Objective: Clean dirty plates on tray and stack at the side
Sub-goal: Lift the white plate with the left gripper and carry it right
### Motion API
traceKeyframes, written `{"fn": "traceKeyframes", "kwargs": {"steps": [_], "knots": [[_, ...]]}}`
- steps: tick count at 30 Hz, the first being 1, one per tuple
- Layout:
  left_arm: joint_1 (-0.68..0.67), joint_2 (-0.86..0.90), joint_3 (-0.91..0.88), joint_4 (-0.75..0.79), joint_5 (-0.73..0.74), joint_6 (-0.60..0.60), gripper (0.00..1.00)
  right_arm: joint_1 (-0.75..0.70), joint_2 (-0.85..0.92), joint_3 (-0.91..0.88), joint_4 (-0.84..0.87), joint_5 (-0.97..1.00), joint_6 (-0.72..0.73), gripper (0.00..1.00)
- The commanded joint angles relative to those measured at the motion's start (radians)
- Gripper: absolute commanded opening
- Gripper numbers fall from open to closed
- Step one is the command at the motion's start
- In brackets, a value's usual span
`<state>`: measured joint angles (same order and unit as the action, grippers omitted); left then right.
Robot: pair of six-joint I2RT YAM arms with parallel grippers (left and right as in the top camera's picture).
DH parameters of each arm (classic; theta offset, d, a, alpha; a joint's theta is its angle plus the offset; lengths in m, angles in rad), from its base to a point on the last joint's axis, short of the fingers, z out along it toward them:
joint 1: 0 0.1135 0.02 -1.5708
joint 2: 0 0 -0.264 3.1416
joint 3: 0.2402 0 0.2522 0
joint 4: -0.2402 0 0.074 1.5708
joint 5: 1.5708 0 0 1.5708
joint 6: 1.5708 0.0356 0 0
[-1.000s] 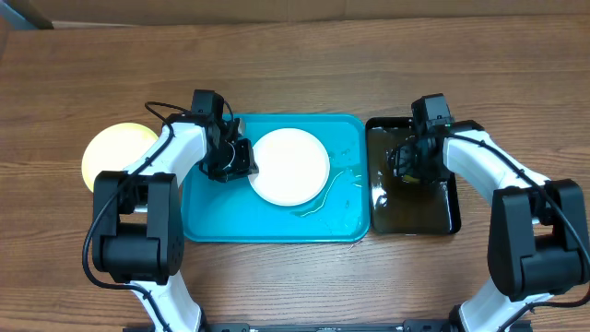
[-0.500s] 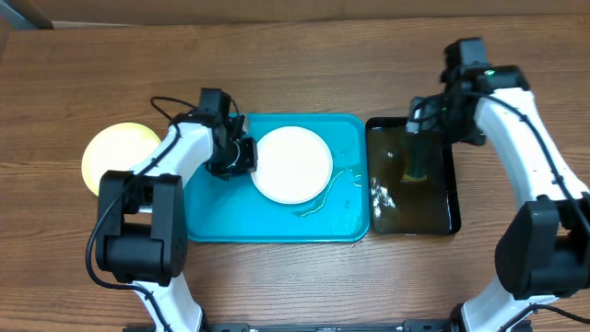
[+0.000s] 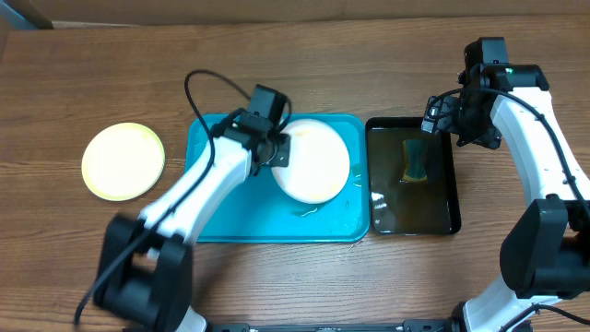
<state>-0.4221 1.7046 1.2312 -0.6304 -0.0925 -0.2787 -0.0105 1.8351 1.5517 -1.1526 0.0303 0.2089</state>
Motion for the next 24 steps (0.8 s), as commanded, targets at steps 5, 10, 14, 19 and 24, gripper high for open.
{"fn": "traceKeyframes", "kwargs": {"steps": [5,10,14,19,24], "knots": [[-0.105,-0.201,0.011,0.103,-0.184,-0.013,0.04,0.003,-0.027,0.019,0.002,0.002,0.005,1.00],[-0.168,-0.188,0.011,0.151,-0.241,-0.013,0.04,0.003,-0.027,0.019,0.003,0.002,0.005,1.00],[-0.233,-0.172,0.011,0.207,-0.345,-0.013,0.04,0.003,-0.027,0.019,0.002,0.002,0.005,1.00],[-0.298,-0.158,0.011,0.242,-0.433,-0.013,0.04,0.003,-0.027,0.019,0.002,0.002,0.005,1.00],[-0.315,-0.130,0.010,0.284,-0.438,-0.012,0.04,0.003,-0.027,0.019,0.002,0.002,0.005,1.00]]}}
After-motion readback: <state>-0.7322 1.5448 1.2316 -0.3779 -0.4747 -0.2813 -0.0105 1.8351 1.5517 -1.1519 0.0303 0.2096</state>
